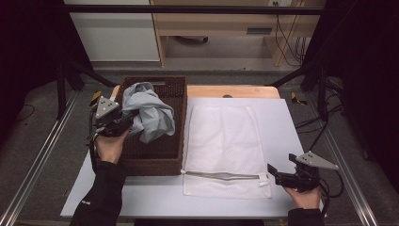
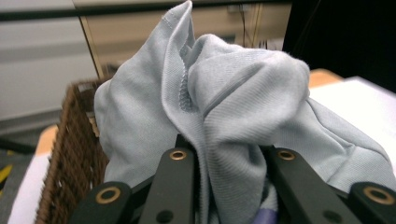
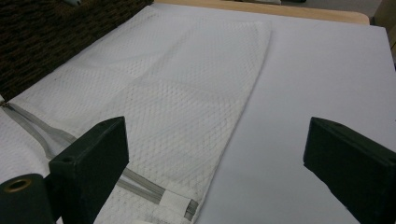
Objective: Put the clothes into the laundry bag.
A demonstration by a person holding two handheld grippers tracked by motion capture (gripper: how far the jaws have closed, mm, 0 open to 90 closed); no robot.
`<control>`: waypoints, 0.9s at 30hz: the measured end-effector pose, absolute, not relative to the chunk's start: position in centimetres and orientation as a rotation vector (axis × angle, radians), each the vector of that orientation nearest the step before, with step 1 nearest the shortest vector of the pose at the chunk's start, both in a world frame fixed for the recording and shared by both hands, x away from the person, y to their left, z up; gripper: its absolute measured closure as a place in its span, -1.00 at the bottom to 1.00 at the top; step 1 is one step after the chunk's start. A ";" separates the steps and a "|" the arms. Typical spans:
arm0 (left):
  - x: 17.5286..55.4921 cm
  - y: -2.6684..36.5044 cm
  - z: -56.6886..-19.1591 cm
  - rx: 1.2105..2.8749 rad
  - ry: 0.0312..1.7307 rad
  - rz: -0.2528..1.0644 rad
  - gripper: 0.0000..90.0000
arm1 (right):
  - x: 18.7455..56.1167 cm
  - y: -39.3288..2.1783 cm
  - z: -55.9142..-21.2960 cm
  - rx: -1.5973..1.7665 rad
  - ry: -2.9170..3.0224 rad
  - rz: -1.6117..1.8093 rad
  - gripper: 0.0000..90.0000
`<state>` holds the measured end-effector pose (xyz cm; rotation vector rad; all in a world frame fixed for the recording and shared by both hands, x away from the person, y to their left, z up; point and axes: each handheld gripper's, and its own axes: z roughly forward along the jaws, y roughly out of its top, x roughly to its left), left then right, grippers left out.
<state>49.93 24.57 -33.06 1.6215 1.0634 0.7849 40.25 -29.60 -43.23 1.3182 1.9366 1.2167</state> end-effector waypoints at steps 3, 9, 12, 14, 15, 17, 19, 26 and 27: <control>49.1 24.6 -32.2 1.574 1.041 0.798 0.72 | 40.2 -29.7 -43.1 1.327 1.918 1.223 -0.85; 47.8 24.4 -30.7 1.518 1.024 0.834 0.72 | 40.2 -29.6 -43.2 1.329 1.910 1.218 -0.85; 47.3 24.2 -30.0 1.496 1.018 0.842 0.72 | 40.1 -29.6 -43.1 1.324 1.908 1.214 -0.85; 47.0 24.1 -29.4 1.482 1.018 0.845 0.72 | 40.0 -29.6 -43.0 1.323 1.903 1.220 -0.85; 46.8 24.0 -29.2 1.479 1.012 0.850 0.72 | 40.0 -29.7 -43.0 1.319 1.905 1.218 -0.85; 46.4 24.0 -28.6 1.464 1.002 0.846 0.72 | 40.0 -29.7 -42.9 1.322 1.901 1.218 -0.84; 46.1 23.9 -28.1 1.446 0.993 0.834 0.71 | 40.0 -29.8 -42.9 1.321 1.898 1.219 -0.84; 44.9 22.5 -26.4 1.449 0.942 0.829 0.71 | 40.0 -29.7 -42.9 1.314 1.899 1.213 -0.85; 44.8 22.3 -26.2 1.450 0.934 0.825 0.71 | 39.9 -29.7 -42.9 1.314 1.900 1.212 -0.84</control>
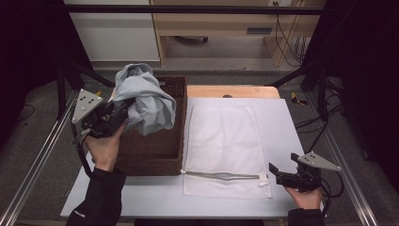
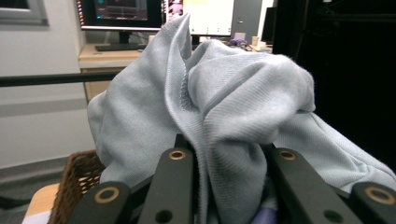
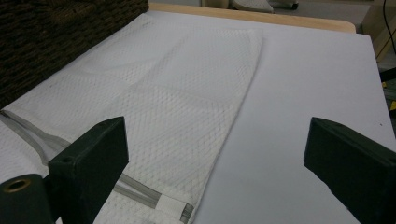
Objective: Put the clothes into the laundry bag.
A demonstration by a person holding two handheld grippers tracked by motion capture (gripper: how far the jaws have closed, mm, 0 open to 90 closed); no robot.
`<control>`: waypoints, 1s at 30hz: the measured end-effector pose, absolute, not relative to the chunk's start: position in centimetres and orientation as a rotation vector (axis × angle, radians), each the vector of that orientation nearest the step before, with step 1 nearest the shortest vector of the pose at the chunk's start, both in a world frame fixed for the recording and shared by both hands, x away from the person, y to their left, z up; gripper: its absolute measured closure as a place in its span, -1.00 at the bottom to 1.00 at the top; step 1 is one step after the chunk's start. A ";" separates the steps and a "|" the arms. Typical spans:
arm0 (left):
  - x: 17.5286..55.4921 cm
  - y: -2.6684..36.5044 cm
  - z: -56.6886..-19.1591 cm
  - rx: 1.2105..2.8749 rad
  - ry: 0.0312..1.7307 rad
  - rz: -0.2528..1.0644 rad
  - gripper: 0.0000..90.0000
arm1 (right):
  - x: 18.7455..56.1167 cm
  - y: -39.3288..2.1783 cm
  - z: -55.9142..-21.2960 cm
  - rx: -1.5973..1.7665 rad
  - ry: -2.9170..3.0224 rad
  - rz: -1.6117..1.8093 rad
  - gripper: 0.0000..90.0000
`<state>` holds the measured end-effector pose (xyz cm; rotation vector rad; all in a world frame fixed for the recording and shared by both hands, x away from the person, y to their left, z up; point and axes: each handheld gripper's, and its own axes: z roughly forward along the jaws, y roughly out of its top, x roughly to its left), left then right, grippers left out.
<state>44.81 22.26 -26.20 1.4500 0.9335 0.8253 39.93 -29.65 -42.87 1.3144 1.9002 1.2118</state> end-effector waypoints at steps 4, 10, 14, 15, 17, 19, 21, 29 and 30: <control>44.5 21.1 -25.4 1.467 0.904 0.808 0.71 | 39.9 -29.7 -42.7 1.311 1.898 1.218 -0.84; 43.9 18.6 -24.8 1.504 0.851 0.789 0.71 | 39.6 -29.8 -42.4 1.301 1.885 1.224 -0.83; 43.7 17.1 -24.3 1.506 0.817 0.766 0.70 | 39.5 -29.8 -42.3 1.299 1.884 1.223 -0.83; 43.8 16.8 -24.2 1.501 0.798 0.773 0.70 | 39.5 -29.8 -42.3 1.302 1.884 1.227 -0.83; 43.6 15.9 -24.0 1.504 0.792 0.752 0.70 | 39.6 -29.9 -42.4 1.300 1.887 1.220 -0.83; 43.4 15.1 -24.0 1.509 0.775 0.741 0.70 | 39.6 -29.8 -42.4 1.301 1.887 1.228 -0.83; 43.4 14.2 -24.1 1.519 0.760 0.727 0.70 | 39.5 -29.8 -42.4 1.298 1.890 1.225 -0.83; 43.6 9.9 -25.9 1.585 0.702 0.662 0.69 | 39.5 -29.9 -42.5 1.305 1.888 1.205 -0.82; 43.6 9.3 -26.3 1.596 0.700 0.650 0.69 | 39.5 -29.9 -42.6 1.302 1.891 1.200 -0.81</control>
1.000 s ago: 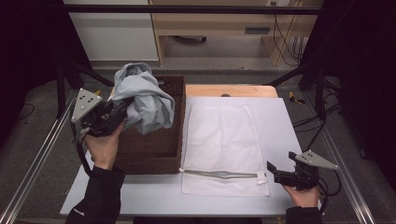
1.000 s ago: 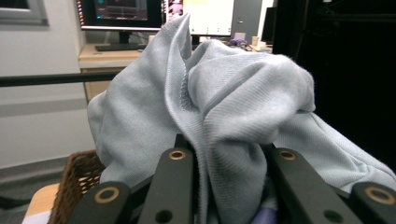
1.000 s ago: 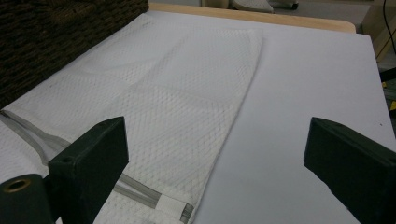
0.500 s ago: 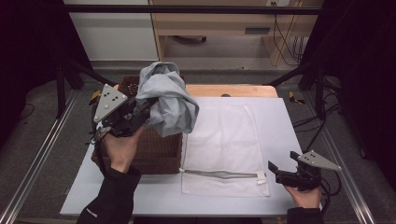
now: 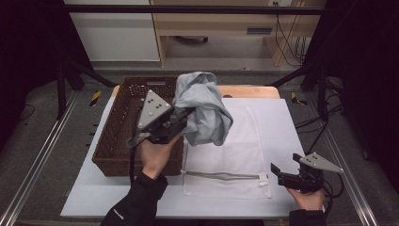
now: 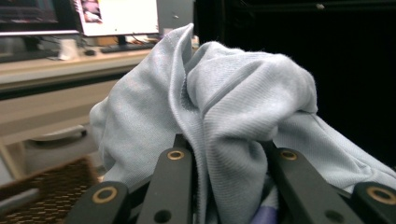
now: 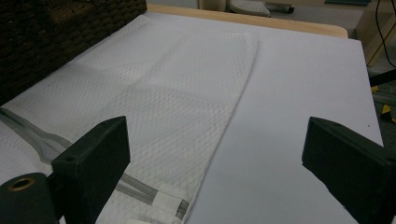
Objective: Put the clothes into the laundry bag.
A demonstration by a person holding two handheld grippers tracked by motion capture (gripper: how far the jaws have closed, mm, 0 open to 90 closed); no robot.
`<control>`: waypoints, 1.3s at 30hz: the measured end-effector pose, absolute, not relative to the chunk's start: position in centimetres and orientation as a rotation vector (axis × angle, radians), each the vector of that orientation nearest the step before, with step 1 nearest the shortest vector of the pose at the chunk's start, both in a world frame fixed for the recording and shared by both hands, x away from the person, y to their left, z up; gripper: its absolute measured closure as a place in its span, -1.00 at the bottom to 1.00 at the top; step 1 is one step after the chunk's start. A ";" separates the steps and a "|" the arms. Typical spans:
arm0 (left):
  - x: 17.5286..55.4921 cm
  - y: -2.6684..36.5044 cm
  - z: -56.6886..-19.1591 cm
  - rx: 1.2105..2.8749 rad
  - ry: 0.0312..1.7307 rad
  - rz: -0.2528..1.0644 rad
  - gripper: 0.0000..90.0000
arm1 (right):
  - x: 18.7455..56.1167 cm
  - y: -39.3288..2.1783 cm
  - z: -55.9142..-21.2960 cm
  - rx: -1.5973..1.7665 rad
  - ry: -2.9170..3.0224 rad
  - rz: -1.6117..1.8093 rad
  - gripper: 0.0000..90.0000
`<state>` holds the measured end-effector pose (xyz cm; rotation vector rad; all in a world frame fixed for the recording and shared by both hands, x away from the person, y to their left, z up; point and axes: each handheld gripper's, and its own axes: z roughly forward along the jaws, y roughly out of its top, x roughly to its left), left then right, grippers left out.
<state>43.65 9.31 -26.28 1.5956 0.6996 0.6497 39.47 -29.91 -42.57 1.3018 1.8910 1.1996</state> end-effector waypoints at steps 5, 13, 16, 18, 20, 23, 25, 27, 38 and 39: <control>43.9 6.3 -28.7 1.655 0.679 0.590 0.69 | 39.5 -29.9 -42.7 1.315 1.892 1.191 -0.81; 44.4 2.5 -33.2 1.750 0.665 0.517 0.69 | 39.6 -30.0 -43.1 1.319 1.894 1.163 -0.79; 44.7 1.5 -34.9 1.788 0.675 0.492 0.68 | 39.6 -30.1 -43.2 1.327 1.898 1.146 -0.78; 44.9 0.9 -36.1 1.809 0.686 0.476 0.68 | 39.6 -30.1 -43.2 1.324 1.898 1.144 -0.76; 45.2 0.3 -37.2 1.834 0.687 0.464 0.67 | 39.6 -30.1 -43.3 1.331 1.906 1.142 -0.70; 45.5 -0.4 -38.7 1.869 0.694 0.457 0.66 | 39.7 -30.2 -43.4 1.357 1.910 1.132 -0.69; 45.8 -0.8 -39.5 1.886 0.700 0.445 0.63 | 39.8 -30.3 -43.5 1.364 1.910 1.127 -0.68; 46.0 -1.2 -40.2 1.908 0.695 0.435 0.56 | 39.8 -30.3 -43.6 1.365 1.909 1.129 -0.67; 45.3 -1.3 -41.0 1.995 0.731 0.438 -0.15 | 39.7 -30.0 -43.5 1.361 1.924 1.148 -0.68; 45.0 -0.9 -40.5 1.989 0.733 0.447 -0.19 | 39.6 -29.8 -43.3 1.349 1.921 1.156 -0.69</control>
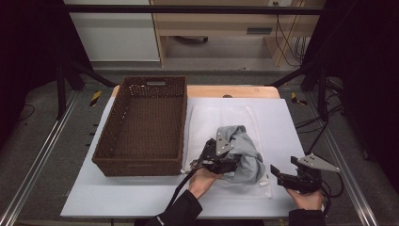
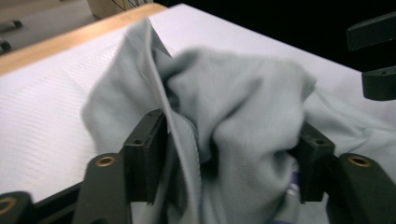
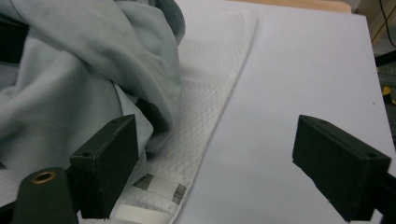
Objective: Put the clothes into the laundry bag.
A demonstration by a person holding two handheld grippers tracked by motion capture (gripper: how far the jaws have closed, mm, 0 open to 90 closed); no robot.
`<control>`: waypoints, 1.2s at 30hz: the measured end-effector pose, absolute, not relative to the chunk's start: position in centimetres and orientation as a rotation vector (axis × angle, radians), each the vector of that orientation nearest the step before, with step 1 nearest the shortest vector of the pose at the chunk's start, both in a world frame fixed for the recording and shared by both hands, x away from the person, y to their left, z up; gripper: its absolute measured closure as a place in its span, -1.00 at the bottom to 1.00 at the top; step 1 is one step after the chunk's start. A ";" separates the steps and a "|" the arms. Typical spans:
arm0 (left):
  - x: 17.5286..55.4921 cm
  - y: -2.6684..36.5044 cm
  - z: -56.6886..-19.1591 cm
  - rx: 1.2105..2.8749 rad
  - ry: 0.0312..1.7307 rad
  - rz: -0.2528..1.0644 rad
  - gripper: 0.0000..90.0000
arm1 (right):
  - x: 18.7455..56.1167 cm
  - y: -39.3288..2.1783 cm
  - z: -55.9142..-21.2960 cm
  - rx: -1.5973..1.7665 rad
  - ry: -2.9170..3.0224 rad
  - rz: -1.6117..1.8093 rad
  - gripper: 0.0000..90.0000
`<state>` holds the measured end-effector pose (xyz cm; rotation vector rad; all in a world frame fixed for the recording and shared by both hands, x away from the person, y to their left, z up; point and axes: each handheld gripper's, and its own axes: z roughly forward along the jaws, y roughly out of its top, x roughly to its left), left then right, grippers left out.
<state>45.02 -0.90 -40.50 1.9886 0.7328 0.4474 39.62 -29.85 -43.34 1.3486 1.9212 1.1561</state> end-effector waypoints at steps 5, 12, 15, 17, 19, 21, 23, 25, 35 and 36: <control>42.8 1.9 -38.4 1.979 0.706 0.515 -0.23 | 39.1 -28.9 -42.3 1.304 1.914 1.186 -0.77; 39.9 5.3 -39.8 2.004 0.697 0.498 -0.09 | 39.1 -25.8 -41.0 1.211 1.983 1.250 -0.86; 39.2 6.0 -41.7 2.021 0.708 0.477 0.04 | 39.7 -23.9 -40.8 1.173 2.026 1.275 -0.88; 39.1 6.3 -42.8 2.037 0.723 0.477 0.09 | 40.4 -22.6 -41.0 1.163 2.051 1.273 -0.90; 39.0 6.4 -43.7 2.055 0.727 0.466 0.16 | 41.0 -21.3 -41.4 1.156 2.076 1.253 -0.90; 38.9 6.4 -44.4 2.079 0.722 0.464 0.25 | 41.8 -20.1 -42.0 1.155 2.101 1.223 -0.90; 38.8 6.4 -45.1 2.112 0.696 0.475 0.31 | 42.3 -19.4 -42.6 1.170 2.117 1.198 -0.90; 38.6 6.5 -45.8 2.123 0.665 0.479 0.35 | 42.9 -18.8 -43.3 1.186 2.130 1.180 -0.88; 39.0 7.6 -47.3 2.187 0.684 0.386 0.61 | 44.1 -18.8 -47.2 1.266 2.207 1.039 -0.54; 39.0 7.6 -47.3 2.185 0.697 0.374 0.62 | 44.1 -19.0 -47.3 1.280 2.202 1.057 -0.45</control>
